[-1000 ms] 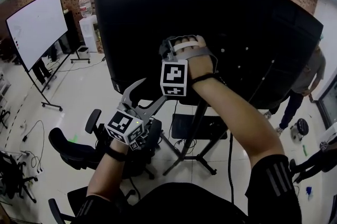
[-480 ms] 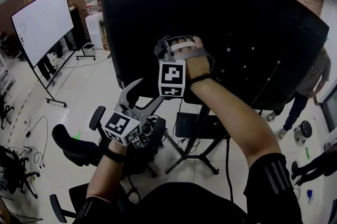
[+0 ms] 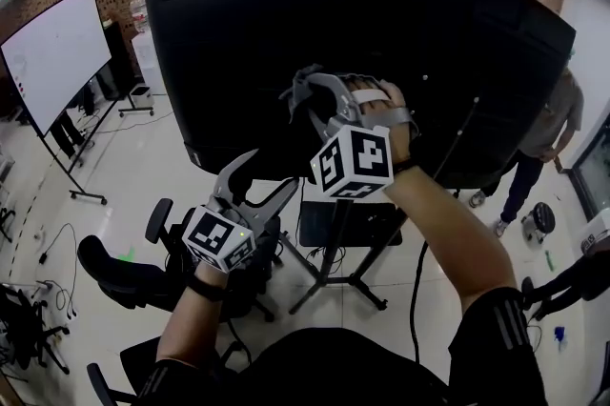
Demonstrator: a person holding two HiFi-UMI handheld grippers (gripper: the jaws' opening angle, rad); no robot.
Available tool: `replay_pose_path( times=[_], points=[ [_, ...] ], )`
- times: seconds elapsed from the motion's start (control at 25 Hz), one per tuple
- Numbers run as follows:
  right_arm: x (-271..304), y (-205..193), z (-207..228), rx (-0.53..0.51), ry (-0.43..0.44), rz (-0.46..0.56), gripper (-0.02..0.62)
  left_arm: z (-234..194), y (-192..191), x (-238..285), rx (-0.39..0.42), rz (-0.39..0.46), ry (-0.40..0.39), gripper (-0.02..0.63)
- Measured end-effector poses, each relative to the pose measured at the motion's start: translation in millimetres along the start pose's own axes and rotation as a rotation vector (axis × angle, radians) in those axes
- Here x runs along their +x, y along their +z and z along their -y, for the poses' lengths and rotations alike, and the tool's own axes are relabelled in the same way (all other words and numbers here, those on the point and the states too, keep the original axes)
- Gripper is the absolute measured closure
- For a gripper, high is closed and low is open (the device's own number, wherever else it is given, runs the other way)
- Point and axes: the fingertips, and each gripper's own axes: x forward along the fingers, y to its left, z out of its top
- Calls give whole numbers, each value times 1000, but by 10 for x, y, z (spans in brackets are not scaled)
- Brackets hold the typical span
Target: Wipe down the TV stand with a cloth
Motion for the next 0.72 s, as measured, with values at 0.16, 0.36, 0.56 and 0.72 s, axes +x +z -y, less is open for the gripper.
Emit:
replay_pose_path(
  times=[0.16,0.36,0.56,0.72],
  points=[
    [-294,-447,215,59,-39,-6,535,212,36,213,0,4,-39,274],
    [-577,-861,538,215,-85,25,535,343,83,496,6,14,-69,275],
    [-640,-1145,707,315,-61,25,535,439,156,730,10,32,-85,275],
    [-598,-1227,644,342,-26,36,536,500,144,849,14,41,-95,275]
  ],
)
